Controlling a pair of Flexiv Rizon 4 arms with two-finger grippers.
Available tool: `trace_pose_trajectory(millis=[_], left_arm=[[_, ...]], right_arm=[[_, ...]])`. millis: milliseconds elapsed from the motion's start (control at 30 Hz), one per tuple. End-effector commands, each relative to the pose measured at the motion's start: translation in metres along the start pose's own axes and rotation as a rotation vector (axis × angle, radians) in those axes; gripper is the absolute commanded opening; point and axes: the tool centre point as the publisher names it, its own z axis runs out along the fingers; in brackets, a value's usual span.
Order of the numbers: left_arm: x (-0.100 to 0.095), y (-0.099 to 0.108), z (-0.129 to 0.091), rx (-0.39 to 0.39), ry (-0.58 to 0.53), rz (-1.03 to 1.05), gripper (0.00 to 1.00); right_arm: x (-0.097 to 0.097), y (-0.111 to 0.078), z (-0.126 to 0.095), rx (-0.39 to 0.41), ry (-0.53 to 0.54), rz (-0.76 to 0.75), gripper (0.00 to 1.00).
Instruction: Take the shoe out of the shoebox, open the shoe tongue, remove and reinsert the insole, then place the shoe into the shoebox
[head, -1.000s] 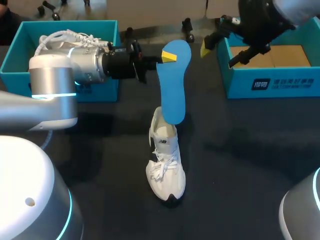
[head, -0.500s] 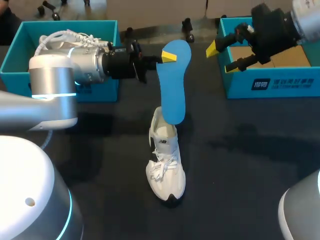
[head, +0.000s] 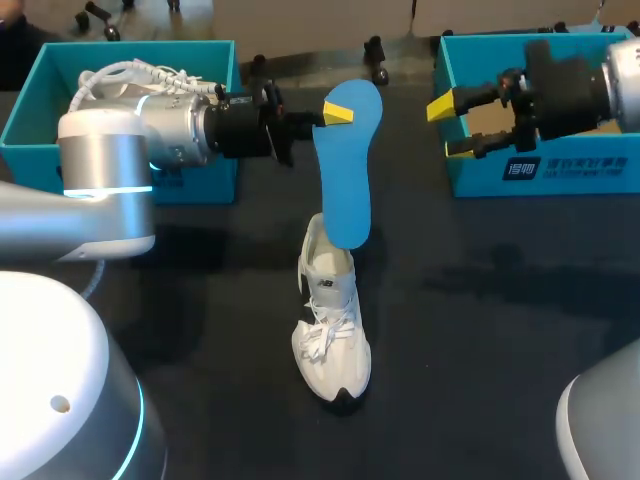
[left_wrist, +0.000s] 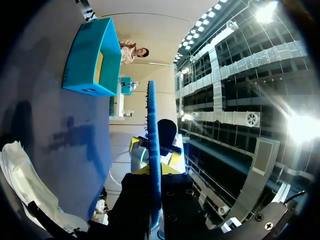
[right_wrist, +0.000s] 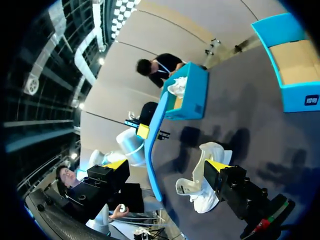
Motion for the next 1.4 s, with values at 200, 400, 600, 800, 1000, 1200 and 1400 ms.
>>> trace_pose_trajectory(millis=[200,400,600,800,1000,1200,1400], left_arm=[[0.0,0.001,0.0,0.002,-0.001,0.0,0.0],[0.0,0.001,0.0,0.002,-0.001,0.0,0.0],[0.0,0.001,0.0,0.002,-0.001,0.0,0.0],[0.002,0.001,-0.004,-0.098,-0.069,0.29,0.0],[0.008,-0.001,-0.007,-0.114,-0.036,0.509,0.0],[0.014,0.0,-0.008,-0.16,-0.034,0.773,0.0],[0.025,-0.003,-0.011,-0.168,-0.054,0.991,0.0]], right_arm=[[-0.007,0.0,0.004,-0.012,0.086,0.008,1.0],[-0.007,0.001,0.004,-0.025,0.079,0.023,1.0],[-0.007,0.001,0.004,-0.025,0.079,0.023,1.0],[-0.007,0.001,0.004,-0.025,0.079,0.023,1.0],[-0.007,0.001,0.004,-0.025,0.079,0.023,1.0],[-0.007,0.001,0.004,-0.025,0.079,0.023,1.0],[-0.007,0.001,0.004,-0.025,0.079,0.023,1.0]])
